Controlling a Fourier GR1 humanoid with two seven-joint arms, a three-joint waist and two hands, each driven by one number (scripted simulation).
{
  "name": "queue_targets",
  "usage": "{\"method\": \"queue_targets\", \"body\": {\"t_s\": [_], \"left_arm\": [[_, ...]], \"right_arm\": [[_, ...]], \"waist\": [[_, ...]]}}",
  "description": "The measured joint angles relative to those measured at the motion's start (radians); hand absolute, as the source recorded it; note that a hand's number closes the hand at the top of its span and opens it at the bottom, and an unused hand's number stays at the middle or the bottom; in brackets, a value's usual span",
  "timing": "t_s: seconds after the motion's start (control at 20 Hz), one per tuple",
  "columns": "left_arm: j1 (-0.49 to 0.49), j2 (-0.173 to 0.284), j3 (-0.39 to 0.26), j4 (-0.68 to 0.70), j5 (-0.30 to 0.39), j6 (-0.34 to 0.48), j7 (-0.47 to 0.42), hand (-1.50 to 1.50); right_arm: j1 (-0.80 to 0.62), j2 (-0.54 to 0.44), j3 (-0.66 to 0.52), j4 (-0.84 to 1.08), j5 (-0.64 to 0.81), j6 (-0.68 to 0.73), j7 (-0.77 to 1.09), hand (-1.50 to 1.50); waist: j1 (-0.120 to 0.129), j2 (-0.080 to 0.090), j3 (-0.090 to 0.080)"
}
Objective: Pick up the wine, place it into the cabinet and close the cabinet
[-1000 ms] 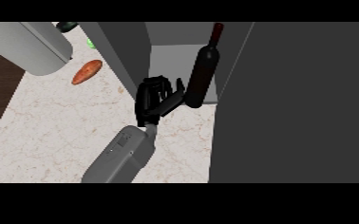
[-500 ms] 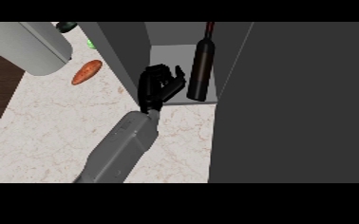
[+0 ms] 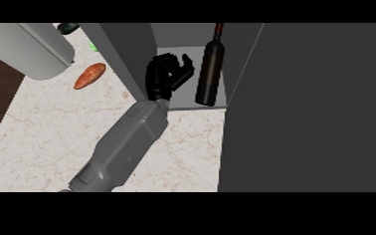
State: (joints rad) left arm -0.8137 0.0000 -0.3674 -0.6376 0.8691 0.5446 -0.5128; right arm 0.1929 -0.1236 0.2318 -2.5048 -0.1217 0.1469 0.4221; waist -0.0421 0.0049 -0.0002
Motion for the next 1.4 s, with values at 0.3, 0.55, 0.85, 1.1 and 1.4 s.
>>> {"method": "queue_targets", "body": {"t_s": [0.3,0.55,0.85,1.1,1.4], "left_arm": [[-0.119,0.009,0.06,0.125,0.0,-0.024,0.005,1.5],[-0.214,0.015,0.081,0.223,-0.034,0.02,0.006,1.5],[-0.286,0.039,0.073,0.353,-0.097,0.112,-0.008,-1.5],[-0.317,0.039,0.055,0.437,-0.144,0.136,0.005,-1.5],[-0.345,0.033,0.054,0.499,-0.174,0.154,0.028,-1.5]], "right_arm": [[0.001,0.007,-0.013,0.002,-0.004,0.009,-0.003,-1.5],[0.007,0.014,-0.008,0.003,-0.006,0.016,-0.005,-1.5],[0.011,0.031,0.023,0.008,-0.001,0.02,-0.014,-1.5],[0.032,0.035,0.045,0.008,0.003,0.03,-0.031,-1.5],[0.026,0.037,0.044,0.008,0.005,0.032,-0.031,-1.5]], "waist": [[0.0,0.002,0.0],[-0.003,0.002,0.0],[-0.013,0.005,0.001],[-0.019,0.004,0.002],[-0.02,0.006,0.002]]}}
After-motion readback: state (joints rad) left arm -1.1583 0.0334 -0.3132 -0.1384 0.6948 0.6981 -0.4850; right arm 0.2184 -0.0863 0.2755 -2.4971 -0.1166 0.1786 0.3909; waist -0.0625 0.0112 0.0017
